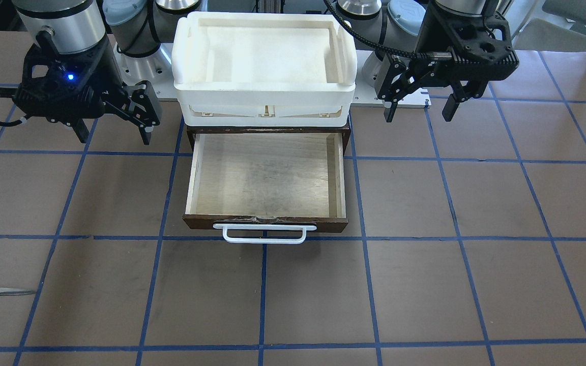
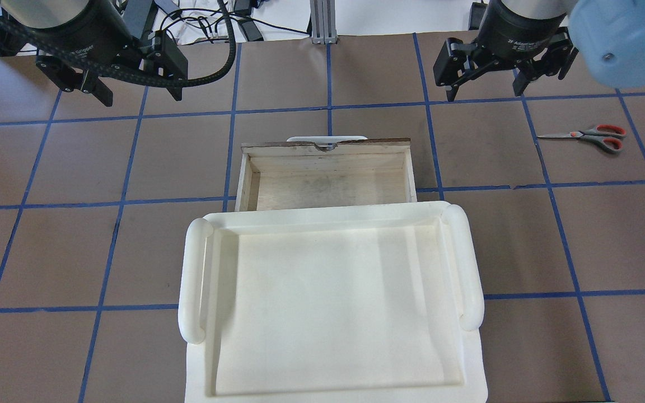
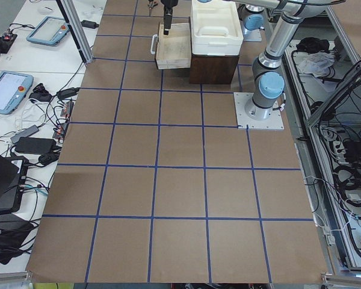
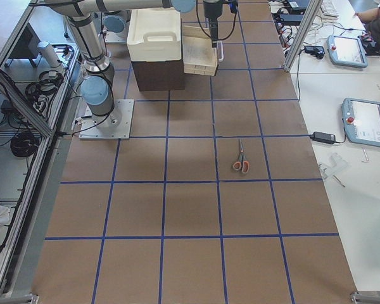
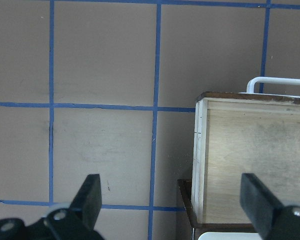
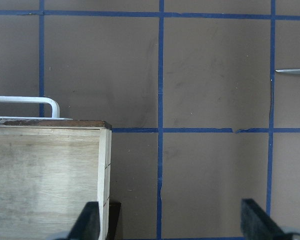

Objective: Put scissors in drawer and close it
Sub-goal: 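Move the right gripper out toward the grey-and-orange scissors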

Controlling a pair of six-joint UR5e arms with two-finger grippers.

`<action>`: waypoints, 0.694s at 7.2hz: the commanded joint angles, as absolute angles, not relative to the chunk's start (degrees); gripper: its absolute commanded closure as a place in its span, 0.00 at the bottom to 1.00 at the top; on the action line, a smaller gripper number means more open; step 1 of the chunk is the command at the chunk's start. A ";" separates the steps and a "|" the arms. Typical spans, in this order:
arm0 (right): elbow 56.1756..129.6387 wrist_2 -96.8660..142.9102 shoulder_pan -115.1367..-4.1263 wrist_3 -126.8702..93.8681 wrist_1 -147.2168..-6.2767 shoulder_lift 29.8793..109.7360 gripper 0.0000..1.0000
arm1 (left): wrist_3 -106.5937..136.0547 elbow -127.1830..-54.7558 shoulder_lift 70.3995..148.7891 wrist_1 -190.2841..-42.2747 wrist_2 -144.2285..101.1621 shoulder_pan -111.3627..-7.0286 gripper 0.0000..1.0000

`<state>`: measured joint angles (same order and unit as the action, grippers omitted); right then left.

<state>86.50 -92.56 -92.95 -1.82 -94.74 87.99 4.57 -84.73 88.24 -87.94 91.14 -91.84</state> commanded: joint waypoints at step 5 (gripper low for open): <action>88.15 -91.58 -92.99 -1.67 -97.21 88.33 0.00 | 4.48 -84.81 88.33 -87.89 91.14 -91.93 0.00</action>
